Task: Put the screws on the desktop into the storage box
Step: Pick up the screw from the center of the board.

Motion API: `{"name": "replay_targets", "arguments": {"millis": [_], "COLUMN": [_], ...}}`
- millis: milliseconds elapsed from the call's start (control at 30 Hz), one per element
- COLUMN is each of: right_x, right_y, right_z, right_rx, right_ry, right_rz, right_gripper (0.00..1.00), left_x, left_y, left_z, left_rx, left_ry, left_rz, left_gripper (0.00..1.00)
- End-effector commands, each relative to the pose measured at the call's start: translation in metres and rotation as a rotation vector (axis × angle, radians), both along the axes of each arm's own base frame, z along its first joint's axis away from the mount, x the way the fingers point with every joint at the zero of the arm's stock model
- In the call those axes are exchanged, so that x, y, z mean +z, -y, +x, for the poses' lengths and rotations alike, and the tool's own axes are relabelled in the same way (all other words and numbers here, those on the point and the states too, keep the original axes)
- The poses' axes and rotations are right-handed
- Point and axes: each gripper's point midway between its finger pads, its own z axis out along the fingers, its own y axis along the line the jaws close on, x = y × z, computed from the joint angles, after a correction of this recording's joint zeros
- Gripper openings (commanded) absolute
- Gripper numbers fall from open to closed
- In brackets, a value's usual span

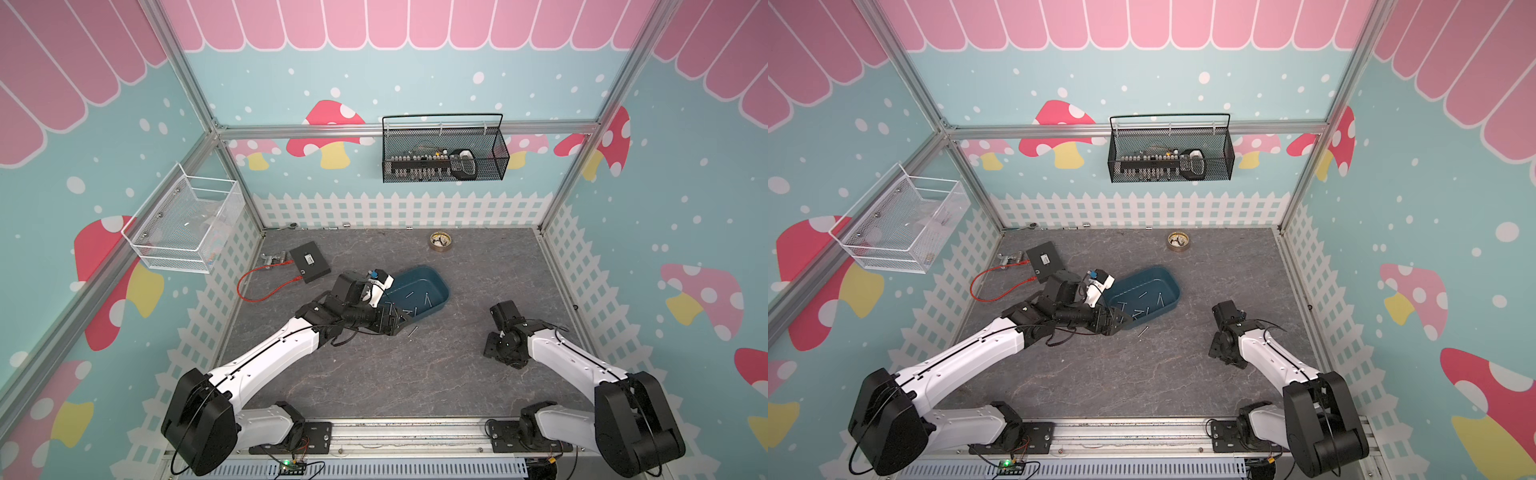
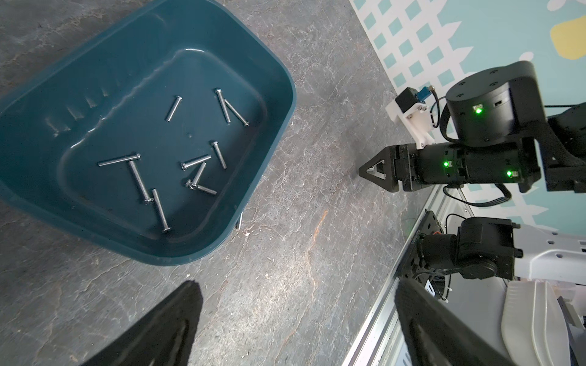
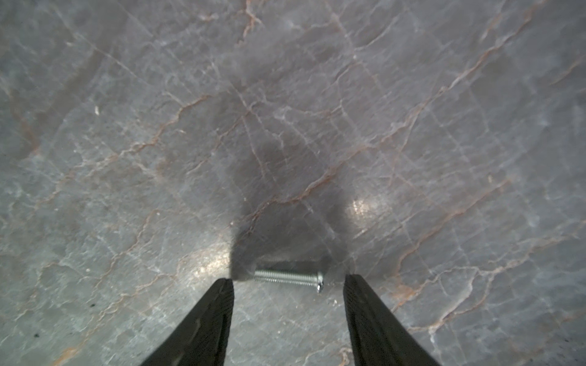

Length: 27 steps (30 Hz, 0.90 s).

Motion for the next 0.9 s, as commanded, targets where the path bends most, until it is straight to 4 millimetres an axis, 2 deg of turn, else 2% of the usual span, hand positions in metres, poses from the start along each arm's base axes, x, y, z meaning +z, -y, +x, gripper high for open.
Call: {"name": "replay_targets", "arguments": {"millis": [0,333,867], "right_x": [-0.0055,-0.0092,-0.0110], "right_y": [0.0013,0.0026,0.0071], "right_z": [-0.0061,-0.0079,-0.0025], "right_rx": [0.001,-0.003,-0.012], "right_ry": [-0.024,-0.042,-0.051], "right_rz": [-0.001,-0.010,-0.044], "right_gripper": [0.60,0.56,0.55], "left_x": [0.0026,0.0063,0.0090], "left_y": [-0.0011,-0.0024,-0.0043], "left_z": [-0.0018,-0.0016,-0.0011], "left_rx": [-0.019,-0.017,-0.016], "left_ry": [0.020,0.026,0.029], "left_rz": [-0.014,-0.024,-0.033], "left_gripper": [0.99,0.99,0.99]}}
